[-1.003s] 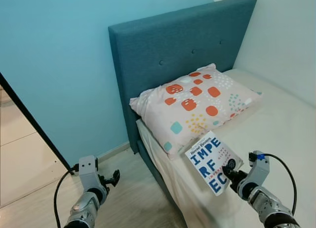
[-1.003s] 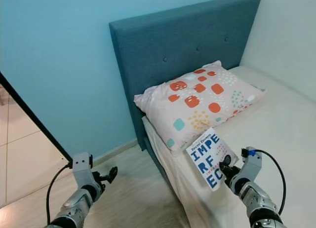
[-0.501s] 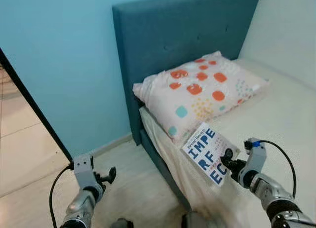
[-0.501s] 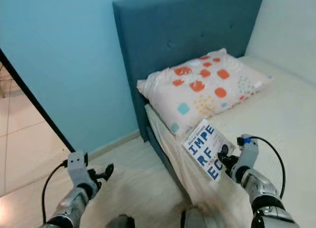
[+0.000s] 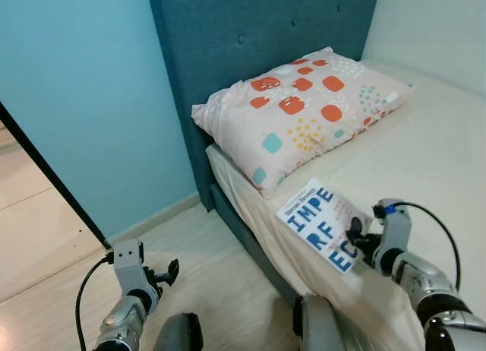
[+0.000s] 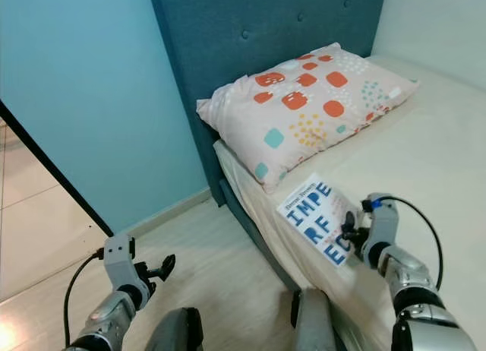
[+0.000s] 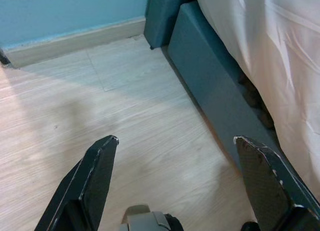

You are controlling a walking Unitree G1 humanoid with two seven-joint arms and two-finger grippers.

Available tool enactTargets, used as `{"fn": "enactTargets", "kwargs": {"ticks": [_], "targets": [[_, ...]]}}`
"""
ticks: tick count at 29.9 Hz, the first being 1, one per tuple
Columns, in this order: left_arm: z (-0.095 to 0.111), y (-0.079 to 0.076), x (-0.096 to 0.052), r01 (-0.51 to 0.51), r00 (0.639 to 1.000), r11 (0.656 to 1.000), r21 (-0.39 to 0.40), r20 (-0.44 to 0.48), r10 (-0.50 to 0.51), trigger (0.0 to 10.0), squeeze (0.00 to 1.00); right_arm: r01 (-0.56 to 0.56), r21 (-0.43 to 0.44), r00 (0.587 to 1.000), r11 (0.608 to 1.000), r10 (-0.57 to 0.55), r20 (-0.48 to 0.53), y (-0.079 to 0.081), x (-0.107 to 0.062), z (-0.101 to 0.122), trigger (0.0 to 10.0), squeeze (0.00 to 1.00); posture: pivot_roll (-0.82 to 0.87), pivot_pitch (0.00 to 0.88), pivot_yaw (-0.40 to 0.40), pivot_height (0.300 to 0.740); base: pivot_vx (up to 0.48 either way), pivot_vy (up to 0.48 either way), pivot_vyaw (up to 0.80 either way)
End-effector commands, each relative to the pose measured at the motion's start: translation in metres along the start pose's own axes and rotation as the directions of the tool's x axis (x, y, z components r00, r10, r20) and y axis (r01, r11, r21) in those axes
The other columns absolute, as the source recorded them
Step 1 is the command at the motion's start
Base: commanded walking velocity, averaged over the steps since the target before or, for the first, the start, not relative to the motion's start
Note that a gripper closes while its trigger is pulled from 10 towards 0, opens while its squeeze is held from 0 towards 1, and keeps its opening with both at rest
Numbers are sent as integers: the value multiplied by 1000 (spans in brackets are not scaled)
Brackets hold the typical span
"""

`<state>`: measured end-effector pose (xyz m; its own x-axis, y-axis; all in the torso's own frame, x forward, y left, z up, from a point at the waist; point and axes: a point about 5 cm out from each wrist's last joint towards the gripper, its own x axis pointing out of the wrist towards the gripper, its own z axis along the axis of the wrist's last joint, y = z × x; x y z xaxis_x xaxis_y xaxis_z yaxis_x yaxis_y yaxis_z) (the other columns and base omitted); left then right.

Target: Clean up the room

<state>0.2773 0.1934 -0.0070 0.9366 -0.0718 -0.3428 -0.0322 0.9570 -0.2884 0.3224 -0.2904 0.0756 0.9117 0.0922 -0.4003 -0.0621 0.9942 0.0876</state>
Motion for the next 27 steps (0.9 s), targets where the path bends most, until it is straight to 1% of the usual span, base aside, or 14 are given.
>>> {"fn": "enactTargets", "kwargs": {"ticks": [1, 3, 5, 6, 7, 9, 13, 19, 26, 27], "targets": [[-2, 10, -5, -19, 1000, 1000, 12, -11, 19, 10000, 0, 8, -26, 1000, 1000, -8, -13, 1, 1, -1, 10000, 0, -33, 143, 50, 576, 0, 0, 0], [-2, 11, -5, -19, 1000, 1000, 14, -11, 19, 10000, 0, 16, -41, 1000, 999, -17, -14, 1, 2, 1, 10000, 0, -29, 143, 50, 576, 0, 0, 0], [-2, 13, -6, -19, 1000, 1000, 19, -9, 20, 10000, 0, -1, -59, 1000, 998, -1, -20, 6, 5, 3, 10000, 0, -19, 149, 50, 576, 0, 0, 0], [-2, 13, -6, -19, 1000, 1000, 19, -9, 20, 10000, 0, -1, -59, 1000, 998, -1, -20, 6, 5, 3, 10000, 0, -19, 149, 50, 576, 0, 0, 0], [-3, 14, -7, -17, 1000, 1000, 21, -8, 18, 10000, 0, -28, -63, 999, 998, 27, -26, 13, 8, 2, 10000, 0, -15, 152, 48, 576, 0, 0, 0], [-3, 14, -7, -17, 1000, 1000, 23, -7, 17, 10000, 0, -49, -58, 998, 997, 47, -29, 20, 11, 0, 10000, 0, -12, 155, 47, 576, 0, 0, 0], [-2, 15, -8, -16, 1000, 1000, 25, -4, 16, 10000, 0, -57, -62, 998, 996, 55, -29, 26, 14, -1, 10000, 0, -5, 159, 49, 576, 0, 0, 0], [0, 16, -8, -12, 1000, 999, 31, 2, 12, 10000, 0, -27, -59, 1000, 998, 28, 8, 28, 17, 9, 10000, 0, -1, 162, 53, 576, 0, 0, 0], [1, 15, -7, -8, 1000, 1000, 28, 6, 8, 10000, 0, -22, -48, 1000, 999, 24, 21, 29, 18, 11, 10000, 0, -4, 165, 49, 576, 0, 0, 0], [0, 15, -7, -7, 1000, 1000, 27, 7, 7, 10000, 0, -27, -43, 999, 999, 27, 20, 29, 18, 10, 10000, 47, -5, 164, 48, 576, 0, 0, 0]]}}
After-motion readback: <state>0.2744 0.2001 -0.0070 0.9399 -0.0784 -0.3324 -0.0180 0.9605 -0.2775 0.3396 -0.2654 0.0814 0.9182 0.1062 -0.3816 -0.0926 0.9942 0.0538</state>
